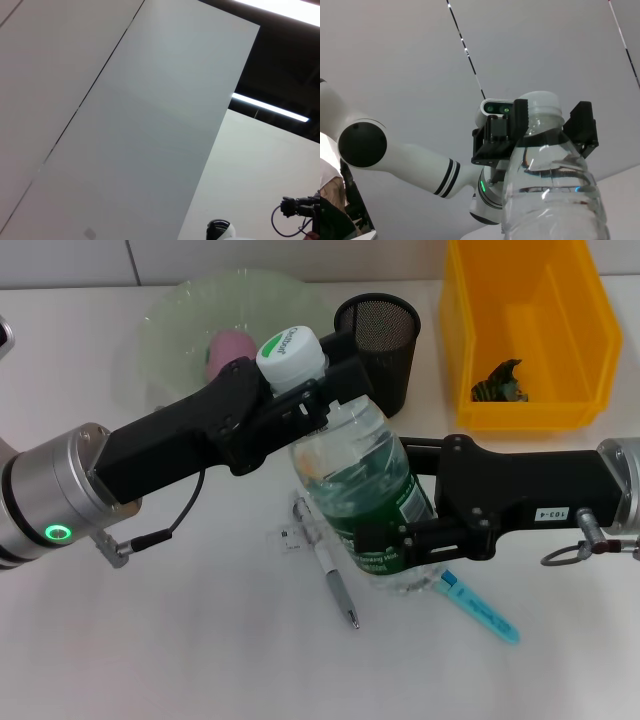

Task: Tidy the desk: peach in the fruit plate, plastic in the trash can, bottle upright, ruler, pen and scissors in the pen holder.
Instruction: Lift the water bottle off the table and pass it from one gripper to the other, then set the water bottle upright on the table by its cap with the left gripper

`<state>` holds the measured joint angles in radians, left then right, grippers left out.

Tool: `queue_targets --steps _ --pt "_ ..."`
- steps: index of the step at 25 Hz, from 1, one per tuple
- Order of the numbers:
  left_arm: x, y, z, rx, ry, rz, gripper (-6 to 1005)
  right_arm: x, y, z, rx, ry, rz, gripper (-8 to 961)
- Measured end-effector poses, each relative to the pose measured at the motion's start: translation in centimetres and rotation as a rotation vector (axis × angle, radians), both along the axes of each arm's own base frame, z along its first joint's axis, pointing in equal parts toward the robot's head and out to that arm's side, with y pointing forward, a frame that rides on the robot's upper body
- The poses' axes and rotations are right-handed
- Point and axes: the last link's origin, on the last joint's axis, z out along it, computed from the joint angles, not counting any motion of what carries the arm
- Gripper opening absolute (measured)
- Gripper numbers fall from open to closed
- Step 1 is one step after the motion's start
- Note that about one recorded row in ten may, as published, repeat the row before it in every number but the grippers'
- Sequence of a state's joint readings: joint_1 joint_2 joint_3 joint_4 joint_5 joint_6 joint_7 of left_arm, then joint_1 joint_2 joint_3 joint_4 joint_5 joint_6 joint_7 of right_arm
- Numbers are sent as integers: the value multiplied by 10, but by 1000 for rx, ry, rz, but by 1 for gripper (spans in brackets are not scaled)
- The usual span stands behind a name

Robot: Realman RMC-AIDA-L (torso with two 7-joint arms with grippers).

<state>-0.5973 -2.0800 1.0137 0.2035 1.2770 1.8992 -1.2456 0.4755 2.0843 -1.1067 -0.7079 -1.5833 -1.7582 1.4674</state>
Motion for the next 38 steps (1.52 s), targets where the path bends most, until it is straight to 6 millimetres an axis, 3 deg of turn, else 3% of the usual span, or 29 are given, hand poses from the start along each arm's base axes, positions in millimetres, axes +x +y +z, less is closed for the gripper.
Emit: queue_targets --steps 9,29,34,38 --pt "0 -1 1 -9 13 -19 428 -4 2 5 -43 -63 -7 841" --pt "-2 2 12 13 81 -71 423 1 0 16 -25 -84 -37 841" --pt "-15 8 18 78 155 -20 422 8 -2 22 -7 -70 -65 841" --pt "-31 12 30 163 224 35 421 25 -5 34 54 -47 -142 840"
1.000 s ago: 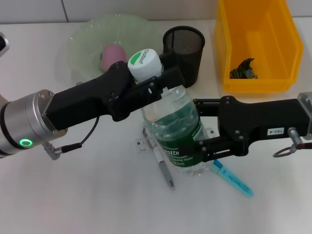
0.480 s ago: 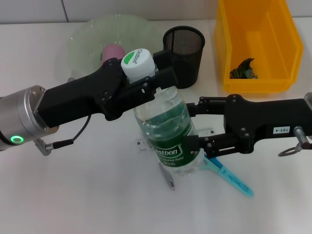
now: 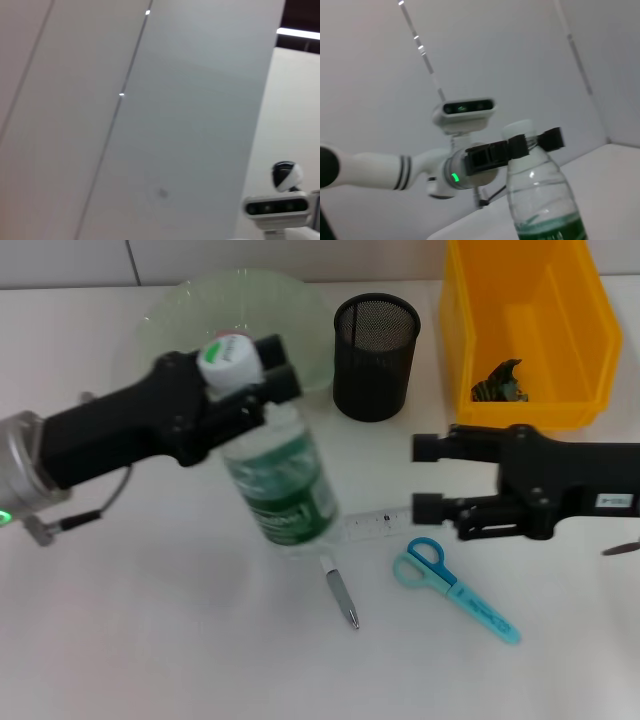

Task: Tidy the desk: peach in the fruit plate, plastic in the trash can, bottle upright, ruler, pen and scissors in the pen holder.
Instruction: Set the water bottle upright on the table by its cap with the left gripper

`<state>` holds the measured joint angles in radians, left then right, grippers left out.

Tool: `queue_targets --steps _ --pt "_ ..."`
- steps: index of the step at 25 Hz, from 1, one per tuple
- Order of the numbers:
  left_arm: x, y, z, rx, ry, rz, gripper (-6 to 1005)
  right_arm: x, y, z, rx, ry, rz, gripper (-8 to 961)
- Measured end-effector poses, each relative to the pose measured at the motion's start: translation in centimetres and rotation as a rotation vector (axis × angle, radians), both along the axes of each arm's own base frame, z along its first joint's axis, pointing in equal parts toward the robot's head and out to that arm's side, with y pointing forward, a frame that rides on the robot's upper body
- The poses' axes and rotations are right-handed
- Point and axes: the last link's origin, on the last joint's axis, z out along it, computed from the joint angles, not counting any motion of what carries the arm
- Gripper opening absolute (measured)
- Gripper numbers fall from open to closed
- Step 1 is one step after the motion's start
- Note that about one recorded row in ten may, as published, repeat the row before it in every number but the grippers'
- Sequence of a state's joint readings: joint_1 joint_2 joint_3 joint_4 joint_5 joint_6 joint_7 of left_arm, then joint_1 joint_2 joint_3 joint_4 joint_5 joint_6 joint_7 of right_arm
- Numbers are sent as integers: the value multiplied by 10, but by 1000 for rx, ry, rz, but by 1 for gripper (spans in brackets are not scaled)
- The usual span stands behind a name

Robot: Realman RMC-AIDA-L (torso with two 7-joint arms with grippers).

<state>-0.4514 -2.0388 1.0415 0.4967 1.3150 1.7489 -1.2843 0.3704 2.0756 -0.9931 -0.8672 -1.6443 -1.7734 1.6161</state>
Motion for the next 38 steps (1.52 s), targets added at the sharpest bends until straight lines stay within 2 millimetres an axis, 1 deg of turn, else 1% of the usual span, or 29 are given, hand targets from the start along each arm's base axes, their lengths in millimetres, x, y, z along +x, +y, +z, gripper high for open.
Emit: queue_targets --steps 1,4,5,6,7,8,9,13,17,18,19,23,34,38 --pt "-5 1 5 22 16 17 421 0 0 0 0 0 0 840" --pt "-18 1 15 66 37 53 421 12 -3 8 37 4 -40 840" --pt "-27 0 22 108 49 76 421 15 -4 9 46 2 -48 840" --pt "-27 0 22 108 49 76 421 15 -4 9 46 2 -48 840" --pt "-32 0 26 139 58 89 421 17 -4 10 53 0 -55 840" --pt "-43 -1 32 209 84 113 421 21 -5 11 60 -5 -67 840" --pt "-43 -1 32 209 84 113 421 21 -5 11 60 -5 -67 840" --pt "-61 2 34 343 157 170 421 25 -6 9 56 -24 -78 840" --pt "-67 9 30 375 199 218 421 24 -6 8 56 -24 -76 840" --pt "-67 14 27 391 220 238 420 24 -6 7 56 -24 -74 839" --pt "-67 14 27 391 220 238 420 23 -6 7 55 -24 -73 839" --pt "-64 24 17 409 258 264 420 23 -6 6 53 -24 -71 839" --pt "-62 28 8 431 307 240 420 22 -5 5 45 -21 -68 839" --pt "-65 31 5 462 347 237 419 21 -5 4 44 -22 -62 839"
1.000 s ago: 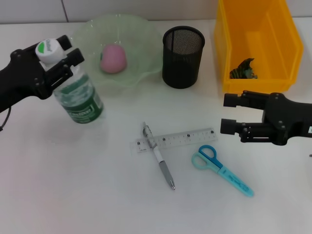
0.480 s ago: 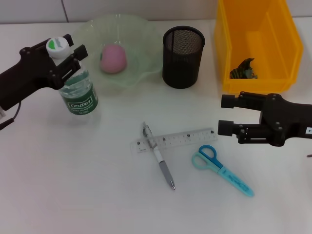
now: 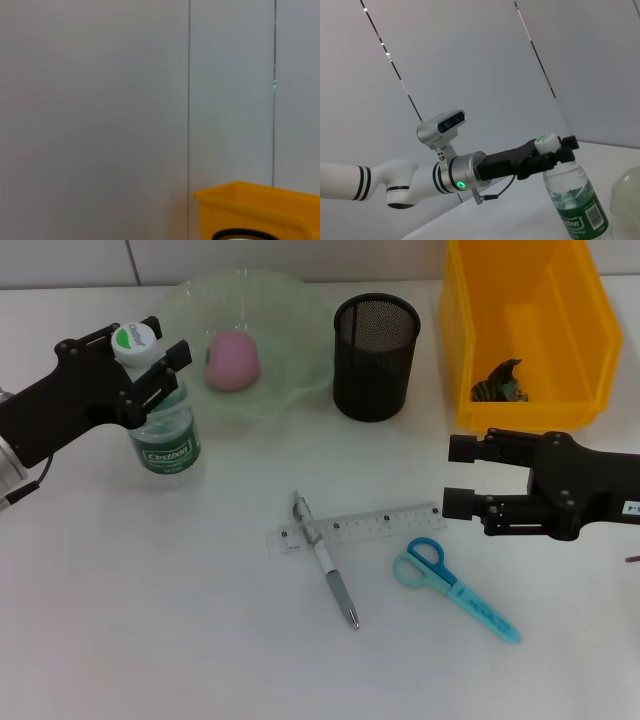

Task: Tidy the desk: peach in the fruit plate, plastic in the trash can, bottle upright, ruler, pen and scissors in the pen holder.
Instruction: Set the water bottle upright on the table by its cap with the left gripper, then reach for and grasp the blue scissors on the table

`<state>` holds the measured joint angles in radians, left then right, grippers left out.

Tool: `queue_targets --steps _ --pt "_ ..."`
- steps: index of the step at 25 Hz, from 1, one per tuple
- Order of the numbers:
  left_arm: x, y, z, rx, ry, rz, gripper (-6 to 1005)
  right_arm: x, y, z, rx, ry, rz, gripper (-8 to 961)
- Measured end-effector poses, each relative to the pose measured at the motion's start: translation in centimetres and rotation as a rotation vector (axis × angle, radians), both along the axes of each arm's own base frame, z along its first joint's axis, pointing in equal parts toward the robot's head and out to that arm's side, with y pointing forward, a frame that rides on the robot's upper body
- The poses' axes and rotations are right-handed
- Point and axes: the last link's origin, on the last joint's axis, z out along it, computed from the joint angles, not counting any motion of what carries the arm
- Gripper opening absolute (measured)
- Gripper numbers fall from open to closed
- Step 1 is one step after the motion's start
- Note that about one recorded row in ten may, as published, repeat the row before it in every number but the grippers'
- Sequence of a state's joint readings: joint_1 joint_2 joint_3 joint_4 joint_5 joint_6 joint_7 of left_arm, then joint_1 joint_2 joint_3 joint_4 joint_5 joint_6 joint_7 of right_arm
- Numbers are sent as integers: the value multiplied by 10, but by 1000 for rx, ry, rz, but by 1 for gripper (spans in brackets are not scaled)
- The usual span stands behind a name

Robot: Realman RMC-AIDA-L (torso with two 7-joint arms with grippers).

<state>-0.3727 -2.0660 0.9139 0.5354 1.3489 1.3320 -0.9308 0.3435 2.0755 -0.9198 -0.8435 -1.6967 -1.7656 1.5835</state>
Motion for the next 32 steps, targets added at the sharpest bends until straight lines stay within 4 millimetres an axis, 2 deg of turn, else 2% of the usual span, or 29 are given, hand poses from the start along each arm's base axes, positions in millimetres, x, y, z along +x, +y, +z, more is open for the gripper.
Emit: queue_targets --steps 12,22,25,27,29,30,31,32 --pt "3 0 -7 -19 16 -10 445 1 0 -1 0 -3 4 839" --pt "7 2 -5 -12 -3 -18 474 2 -1 -1 0 -11 -1 838" --pt "8 1 -2 -9 -7 -30 593 3 0 0 3 -10 -3 838" --pt "9 -4 9 11 -37 -45 673 3 0 2 8 -7 -6 838" --pt "9 -4 9 11 -37 -45 720 3 1 8 29 5 -9 838" --pt "11 -22 23 30 -106 -106 743 4 3 18 51 19 -20 838" --pt "16 -39 27 25 -147 -192 767 4 3 18 51 19 -20 838" --pt "18 -46 28 19 -156 -227 791 3 5 26 55 22 -34 838"
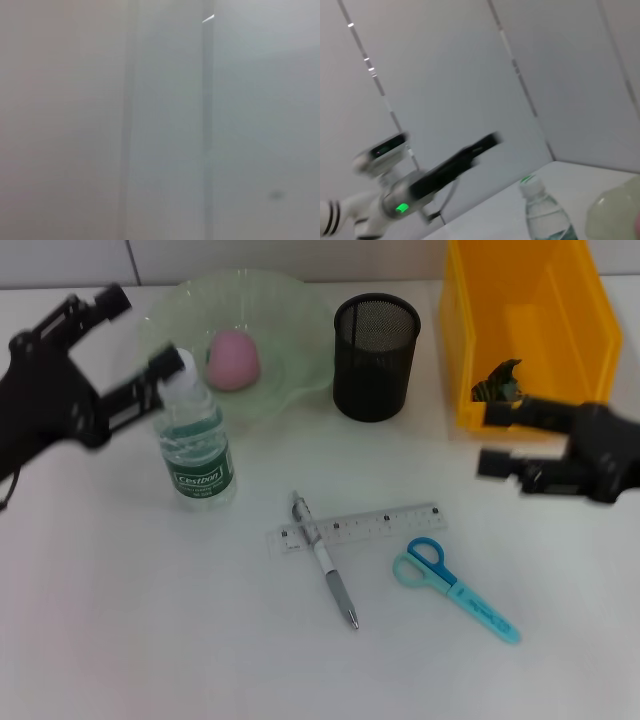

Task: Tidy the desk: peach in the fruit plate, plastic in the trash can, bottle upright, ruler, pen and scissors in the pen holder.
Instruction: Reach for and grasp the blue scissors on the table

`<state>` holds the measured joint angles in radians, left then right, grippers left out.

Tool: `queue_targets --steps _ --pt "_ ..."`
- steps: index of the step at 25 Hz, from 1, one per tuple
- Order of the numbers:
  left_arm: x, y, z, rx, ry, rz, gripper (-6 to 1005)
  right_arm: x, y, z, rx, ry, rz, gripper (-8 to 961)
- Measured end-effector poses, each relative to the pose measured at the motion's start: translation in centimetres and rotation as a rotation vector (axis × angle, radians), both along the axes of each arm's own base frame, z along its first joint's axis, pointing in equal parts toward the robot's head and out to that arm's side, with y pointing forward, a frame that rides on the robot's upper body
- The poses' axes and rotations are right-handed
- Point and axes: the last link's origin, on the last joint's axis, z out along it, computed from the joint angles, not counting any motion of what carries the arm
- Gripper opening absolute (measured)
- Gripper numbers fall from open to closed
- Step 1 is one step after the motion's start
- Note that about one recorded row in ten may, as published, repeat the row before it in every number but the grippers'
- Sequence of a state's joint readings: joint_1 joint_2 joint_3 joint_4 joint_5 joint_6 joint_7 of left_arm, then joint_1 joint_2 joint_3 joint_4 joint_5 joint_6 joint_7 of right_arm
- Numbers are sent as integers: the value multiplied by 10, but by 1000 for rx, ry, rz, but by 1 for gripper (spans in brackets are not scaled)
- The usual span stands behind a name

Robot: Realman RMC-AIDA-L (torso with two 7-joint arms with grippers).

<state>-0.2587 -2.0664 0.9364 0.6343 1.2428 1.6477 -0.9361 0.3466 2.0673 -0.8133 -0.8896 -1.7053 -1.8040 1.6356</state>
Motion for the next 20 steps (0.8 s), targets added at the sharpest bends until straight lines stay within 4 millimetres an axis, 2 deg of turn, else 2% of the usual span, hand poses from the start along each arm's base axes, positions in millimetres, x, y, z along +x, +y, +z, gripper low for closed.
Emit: queue_targets --steps 2,3,4,5,6,7,8,9,10,12,13,14,15,16,17,18,19,20 --pt "7 -26 -5 -51 -9 -136 814 -4 5 14 -22 -23 -39 838" --pt "9 -42 -17 -136 16 -206 814 -11 11 30 -85 -119 -99 838" --pt "9 -42 -17 -136 16 -206 815 -11 11 30 -85 -119 -99 838" --pt "9 -48 -26 -191 36 -220 815 -23 15 42 -135 -250 -143 838" --pt "9 -48 -26 -191 36 -220 815 -23 15 42 -135 -250 -143 838" --pt "4 -56 -44 -285 79 -208 815 -29 16 47 -160 -327 -170 838" --pt "2 -57 -47 -301 88 -197 815 -43 18 49 -201 -512 -241 838" --pt "-1 -58 -54 -328 103 -177 815 -43 18 49 -201 -512 -241 838" --pt "-1 -58 -54 -328 103 -177 814 -51 18 48 -216 -602 -274 838" --pt "-8 -58 -65 -367 128 -123 814 -66 17 38 -231 -761 -325 838" --pt "-10 -57 -68 -373 133 -106 814 -78 14 24 -244 -888 -346 838" --pt "-11 -57 -69 -375 135 -100 814 -78 14 24 -244 -888 -346 838" --pt "-11 -57 -69 -375 135 -100 814 -84 11 14 -255 -948 -345 838" --pt "-12 -56 -70 -375 140 -89 815 -91 6 -6 -264 -1035 -341 838" --pt "-12 -56 -70 -375 140 -89 815 -91 6 -6 -264 -1035 -341 838" --pt "-12 -56 -70 -375 140 -89 815 -93 3 -23 -257 -1101 -349 837" --pt "-13 -54 -71 -376 146 -75 815 -93 3 -23 -257 -1101 -349 837" --pt "-13 -54 -71 -376 146 -75 815 -93 2 -32 -255 -1125 -348 837"
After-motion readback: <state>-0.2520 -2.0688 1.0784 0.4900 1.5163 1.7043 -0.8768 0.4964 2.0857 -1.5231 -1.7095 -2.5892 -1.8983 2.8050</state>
